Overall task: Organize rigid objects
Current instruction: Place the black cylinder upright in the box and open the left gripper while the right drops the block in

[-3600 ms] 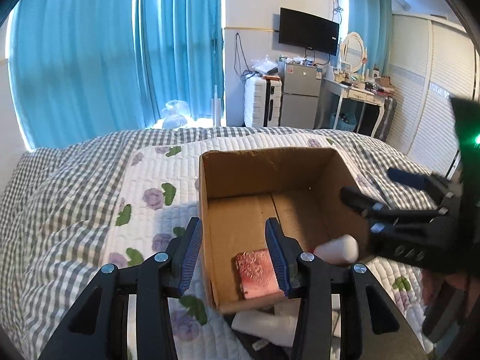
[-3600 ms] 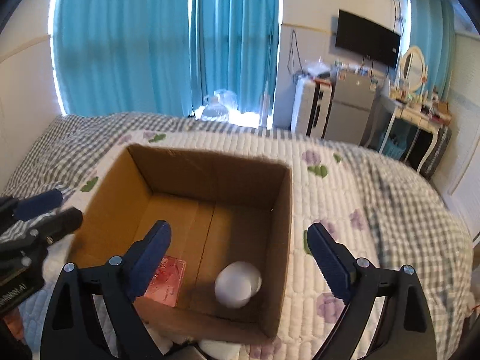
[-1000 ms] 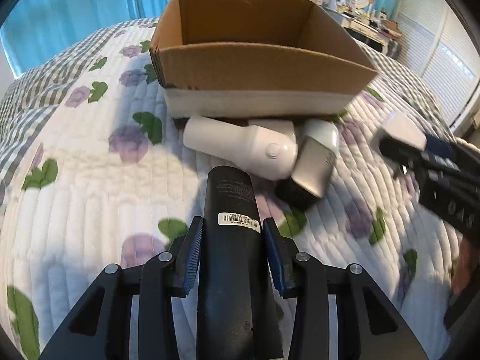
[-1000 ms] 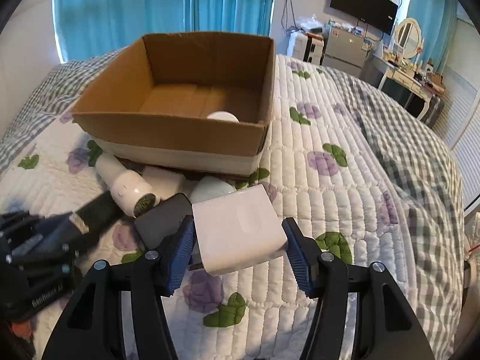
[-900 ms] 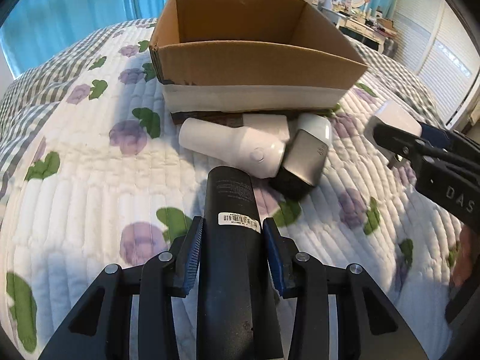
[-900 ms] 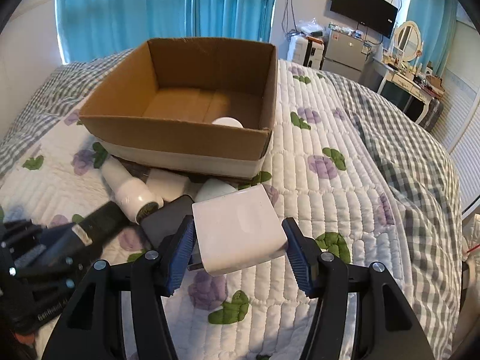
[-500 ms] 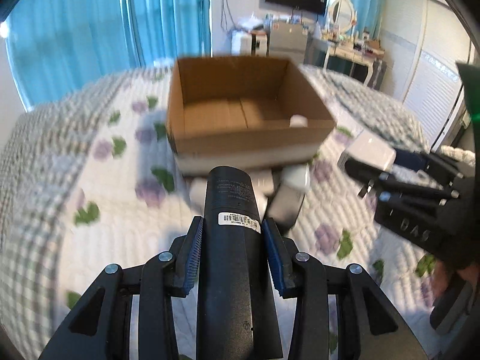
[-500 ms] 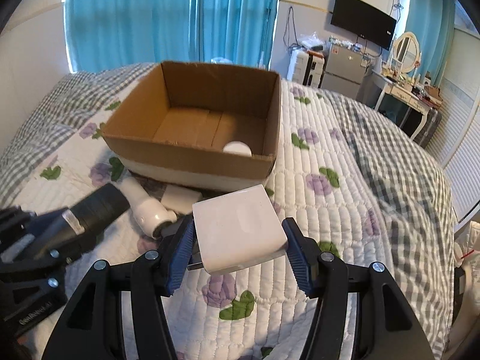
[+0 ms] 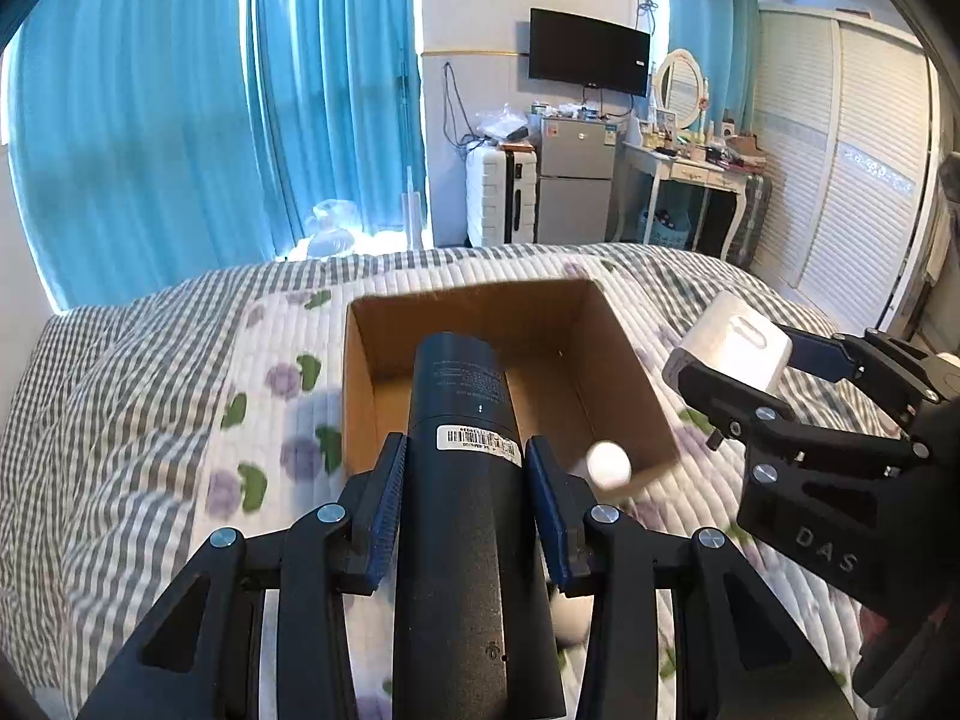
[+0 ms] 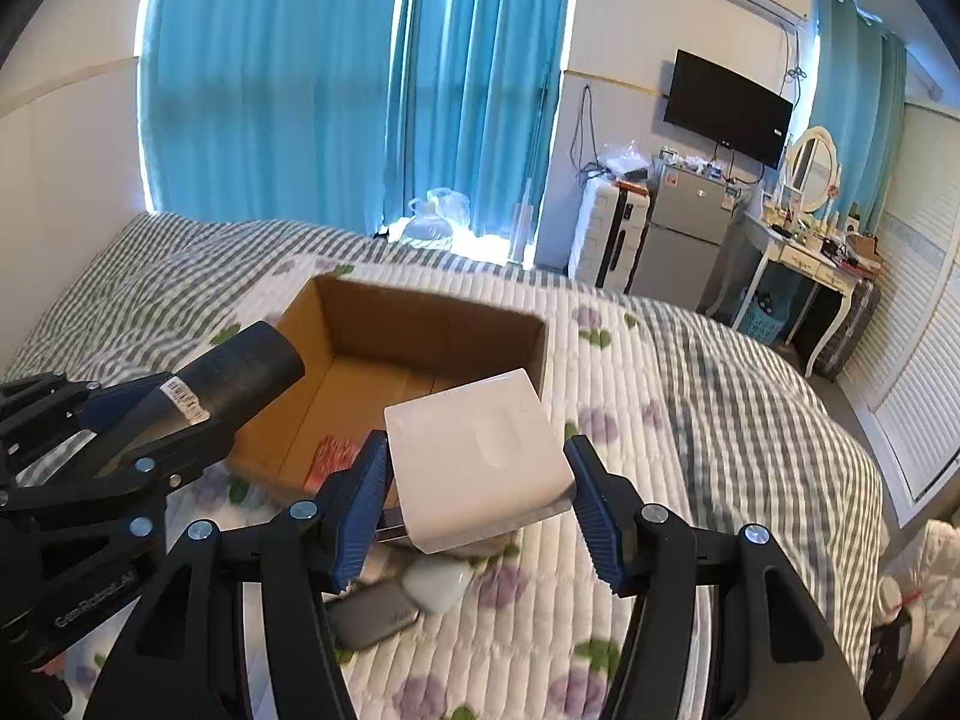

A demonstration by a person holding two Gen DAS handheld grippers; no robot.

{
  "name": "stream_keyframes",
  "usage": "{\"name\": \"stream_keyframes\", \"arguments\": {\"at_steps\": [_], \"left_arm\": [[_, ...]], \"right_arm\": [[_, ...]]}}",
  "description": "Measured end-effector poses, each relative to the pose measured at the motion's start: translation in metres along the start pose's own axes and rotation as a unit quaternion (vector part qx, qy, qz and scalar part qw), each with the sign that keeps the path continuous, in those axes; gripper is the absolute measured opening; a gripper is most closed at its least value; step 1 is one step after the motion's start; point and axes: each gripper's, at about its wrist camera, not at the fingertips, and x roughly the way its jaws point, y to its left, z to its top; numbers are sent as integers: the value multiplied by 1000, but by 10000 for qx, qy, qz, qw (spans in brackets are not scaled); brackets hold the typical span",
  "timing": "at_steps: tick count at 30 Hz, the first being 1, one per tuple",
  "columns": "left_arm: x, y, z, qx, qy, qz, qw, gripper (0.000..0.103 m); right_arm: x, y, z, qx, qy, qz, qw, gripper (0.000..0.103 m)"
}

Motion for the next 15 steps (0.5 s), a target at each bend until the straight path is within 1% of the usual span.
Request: {"name": "stream_keyframes", "arguments": {"at_steps": [5, 8, 15], "left_arm": [[38, 3, 17, -7, 90, 75, 9999, 40], [69, 6, 23, -45, 221, 146, 9996, 40], [123, 13, 24, -65, 492, 301, 9983, 40]], "right_arm": [[28, -8, 20, 6, -12, 15, 10000, 58], [48, -11, 28, -14, 42, 39, 10000, 58], [87, -13, 33, -60, 209, 82, 9997, 58]]}}
